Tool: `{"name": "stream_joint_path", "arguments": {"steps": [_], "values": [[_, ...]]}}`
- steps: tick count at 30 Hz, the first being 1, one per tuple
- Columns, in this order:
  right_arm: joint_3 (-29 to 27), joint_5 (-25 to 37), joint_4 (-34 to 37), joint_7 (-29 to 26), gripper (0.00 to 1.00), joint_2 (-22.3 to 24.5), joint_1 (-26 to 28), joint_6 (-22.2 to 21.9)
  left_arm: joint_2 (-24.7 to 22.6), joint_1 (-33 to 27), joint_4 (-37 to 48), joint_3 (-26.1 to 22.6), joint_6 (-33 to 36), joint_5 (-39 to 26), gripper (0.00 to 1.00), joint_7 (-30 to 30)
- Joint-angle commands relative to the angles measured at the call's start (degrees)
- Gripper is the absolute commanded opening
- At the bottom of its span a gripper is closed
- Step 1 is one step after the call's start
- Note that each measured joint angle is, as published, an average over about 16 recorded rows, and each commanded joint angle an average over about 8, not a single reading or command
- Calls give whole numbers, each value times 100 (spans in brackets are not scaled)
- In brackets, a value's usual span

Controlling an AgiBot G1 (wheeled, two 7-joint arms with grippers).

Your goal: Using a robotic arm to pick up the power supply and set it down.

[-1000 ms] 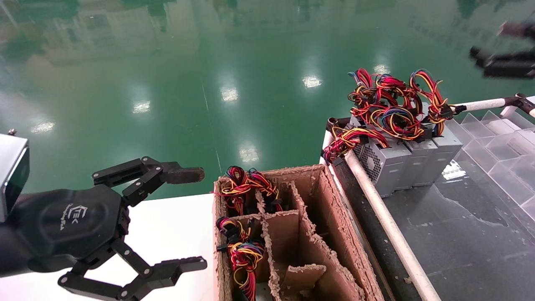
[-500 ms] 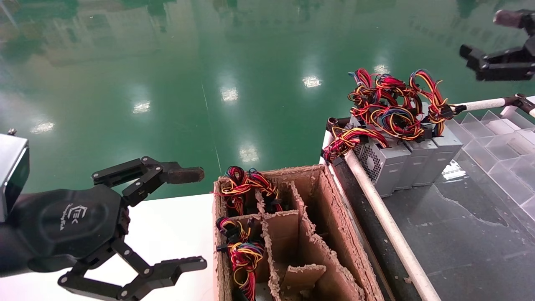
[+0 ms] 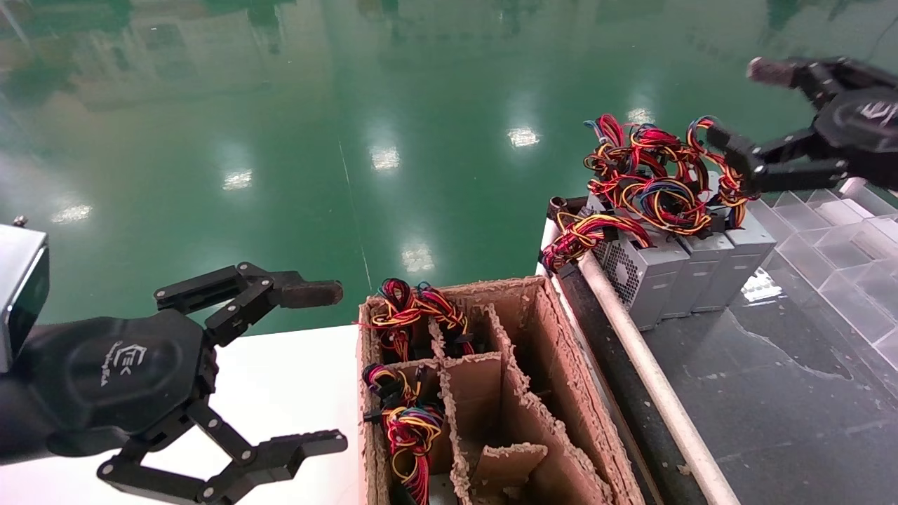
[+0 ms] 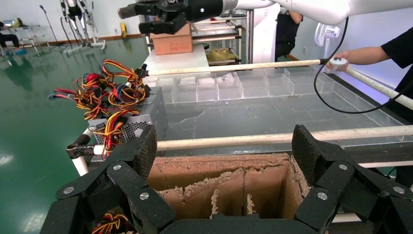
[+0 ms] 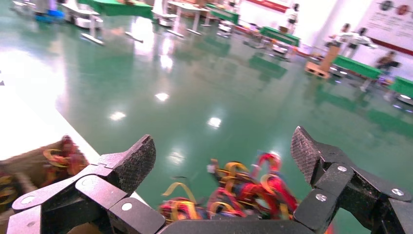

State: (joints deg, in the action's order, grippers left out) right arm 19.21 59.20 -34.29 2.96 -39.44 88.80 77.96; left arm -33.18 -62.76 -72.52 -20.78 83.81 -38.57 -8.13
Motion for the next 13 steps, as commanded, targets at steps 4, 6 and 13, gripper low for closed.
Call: {"name": "stream_joint_path", "arguments": {"steps": [4,6,13], "values": [[-49,-267,-606,-211,100,68,-420,119,0,0,0,0,0,0,100,0],[-69,-375,-850,-297,100,96,-589,167,0,0,0,0,0,0,100,0],[-123,-667,-1512,-528,100,170,-1048,298,0,0,0,-1,0,0,100,0]]}}
